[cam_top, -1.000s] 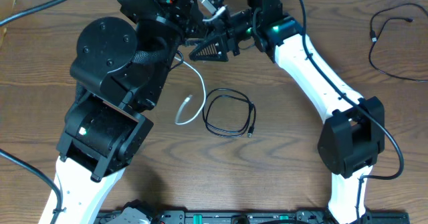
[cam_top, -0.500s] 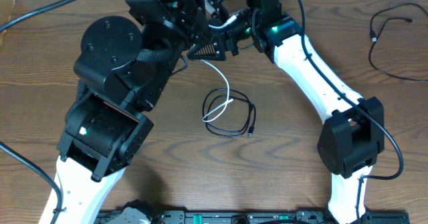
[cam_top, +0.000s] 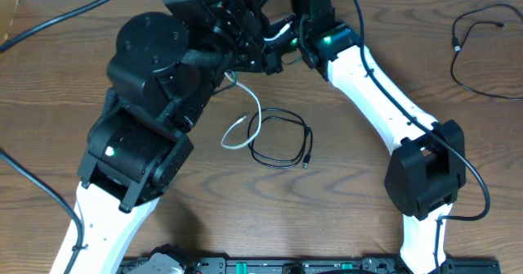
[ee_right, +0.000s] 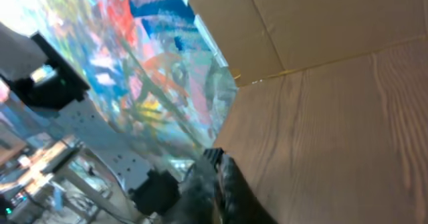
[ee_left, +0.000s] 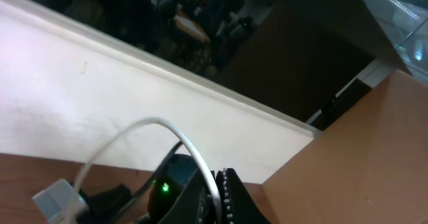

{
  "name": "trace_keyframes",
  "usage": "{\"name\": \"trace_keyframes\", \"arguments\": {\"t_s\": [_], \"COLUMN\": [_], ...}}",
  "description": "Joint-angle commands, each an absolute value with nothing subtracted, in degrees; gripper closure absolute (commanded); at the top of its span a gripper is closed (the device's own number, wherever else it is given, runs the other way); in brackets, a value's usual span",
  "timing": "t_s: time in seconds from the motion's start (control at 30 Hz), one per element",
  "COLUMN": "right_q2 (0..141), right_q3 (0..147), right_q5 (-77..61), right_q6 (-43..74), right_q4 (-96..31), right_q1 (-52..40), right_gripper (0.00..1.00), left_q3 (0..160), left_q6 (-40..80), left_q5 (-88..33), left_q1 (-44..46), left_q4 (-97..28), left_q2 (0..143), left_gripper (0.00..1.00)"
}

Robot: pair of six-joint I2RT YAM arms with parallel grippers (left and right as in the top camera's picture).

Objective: Untangle cables

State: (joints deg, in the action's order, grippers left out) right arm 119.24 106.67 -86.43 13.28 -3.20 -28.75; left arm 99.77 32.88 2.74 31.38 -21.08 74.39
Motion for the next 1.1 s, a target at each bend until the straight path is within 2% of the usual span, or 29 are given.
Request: {"name": "trace_keyframes", "arguments": {"t_s": [0.0,0.2,0.3,0.37,0.4,0.53,0.9,1.07], "right_q2": [119.2,119.2,119.2,119.2,119.2,118.8,110.6,104.8], "right_q3": [106.9,106.9,106.9,106.9,106.9,106.9,111.9,112.6], "right_q5": [-85.2,-81.7,-76.9,-71.4,-67.7,-57.0,-55.2,-41.6], "right_q6": [14.0,15.4,15.4,15.4,15.1,16.2,28.6,28.1], "right_q4": [-3.2,-4.5,-10.1,-15.8,-19.2,-26.7,-27.4,-35.5], "right_q1": [-28.5,-27.8,-26.9,-25.9,-25.1,-21.4,-6.7,0.1], "right_gripper": [0.99,0.99,0.99,0.99,0.99,0.99,0.99,0.99], "left_q3": [100.0,100.0,100.0,100.0,100.0,100.0,100.0,100.0], "left_q6": [34.7,35.2,34.6,31.3,29.3,28.1,28.1,25.7], "left_q5": [1.9,1.9,2.6,2.7,2.8,6.4,7.1,7.1], "left_q1": [31.2,31.2,31.1,30.7,30.4,28.4,24.2,24.2], "left_q4": [-20.9,-20.9,-21.0,-21.1,-21.7,-26.7,-41.6,-44.5], "left_q2": [74.4,74.4,74.4,74.4,74.3,74.3,74.5,75.0], "left_gripper": [0.92,0.92,0.83,0.71,0.67,0.65,0.63,0.57]}}
